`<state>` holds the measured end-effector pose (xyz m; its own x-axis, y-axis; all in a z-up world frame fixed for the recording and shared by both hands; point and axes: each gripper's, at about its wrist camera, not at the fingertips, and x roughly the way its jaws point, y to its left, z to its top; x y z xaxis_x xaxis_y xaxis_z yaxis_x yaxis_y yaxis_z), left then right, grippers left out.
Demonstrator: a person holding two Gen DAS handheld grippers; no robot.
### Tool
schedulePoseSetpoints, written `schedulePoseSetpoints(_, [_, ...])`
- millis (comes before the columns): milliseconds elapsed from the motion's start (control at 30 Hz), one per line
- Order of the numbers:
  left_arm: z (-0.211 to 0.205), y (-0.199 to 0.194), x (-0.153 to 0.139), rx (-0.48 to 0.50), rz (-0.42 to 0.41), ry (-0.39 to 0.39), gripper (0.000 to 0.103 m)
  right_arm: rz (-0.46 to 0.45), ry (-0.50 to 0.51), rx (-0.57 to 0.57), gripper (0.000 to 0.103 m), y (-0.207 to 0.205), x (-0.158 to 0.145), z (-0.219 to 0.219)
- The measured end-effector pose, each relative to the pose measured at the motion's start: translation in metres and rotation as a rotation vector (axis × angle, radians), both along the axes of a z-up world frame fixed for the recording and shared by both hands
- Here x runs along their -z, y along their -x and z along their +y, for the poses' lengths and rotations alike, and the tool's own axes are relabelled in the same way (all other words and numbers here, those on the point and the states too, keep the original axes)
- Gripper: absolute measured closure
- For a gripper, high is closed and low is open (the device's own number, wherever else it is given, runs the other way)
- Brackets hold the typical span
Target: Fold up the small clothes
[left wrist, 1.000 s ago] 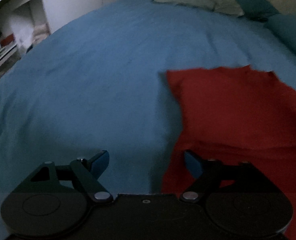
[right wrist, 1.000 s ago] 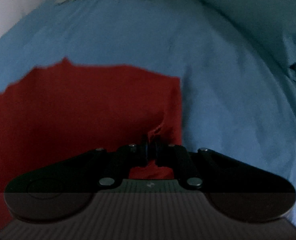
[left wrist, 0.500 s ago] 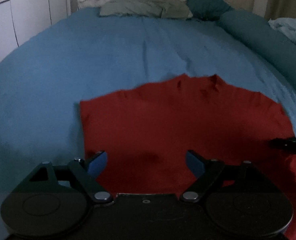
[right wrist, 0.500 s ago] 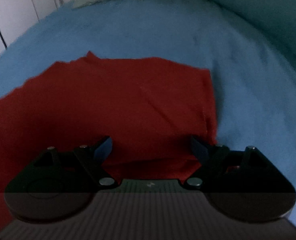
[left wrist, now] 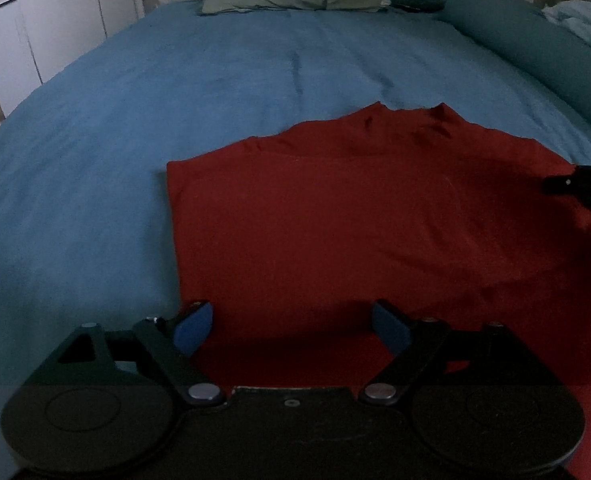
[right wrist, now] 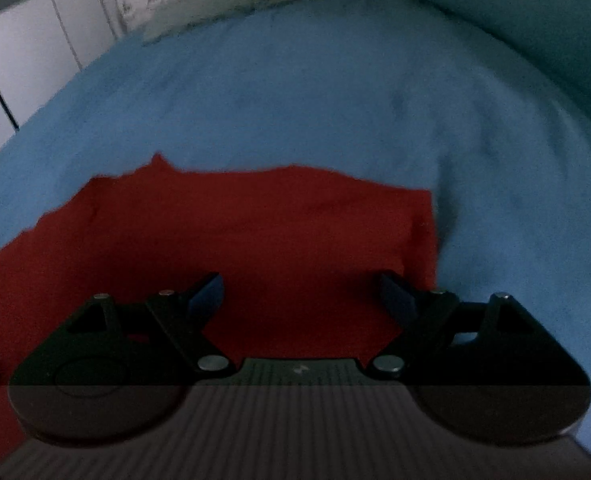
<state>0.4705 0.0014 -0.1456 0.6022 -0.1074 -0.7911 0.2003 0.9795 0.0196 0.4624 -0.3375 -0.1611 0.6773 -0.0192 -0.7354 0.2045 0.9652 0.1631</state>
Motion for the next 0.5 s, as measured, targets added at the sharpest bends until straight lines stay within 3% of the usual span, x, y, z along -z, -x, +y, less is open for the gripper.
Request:
schedulePoseSetpoints(200, [0.001,0.011,-0.025,-0.066,-0.044,0.014,0.012,0.0,0.041,-0.066,0.003,-0.004,-0.018,-0.007])
schedulePoseSetpoints(333, [0.012,0.047,-0.061,-0.087,-0.101,0.038,0.012,-0.105,0.019,-0.118,0.003,0.046,-0.069,-0.009])
schedulePoseSetpoints(500, [0.034,0.111,-0.09,-0.084,-0.123,0.038,0.011,-0.145,0.054,-0.142,0.002,0.129,-0.128,0.0])
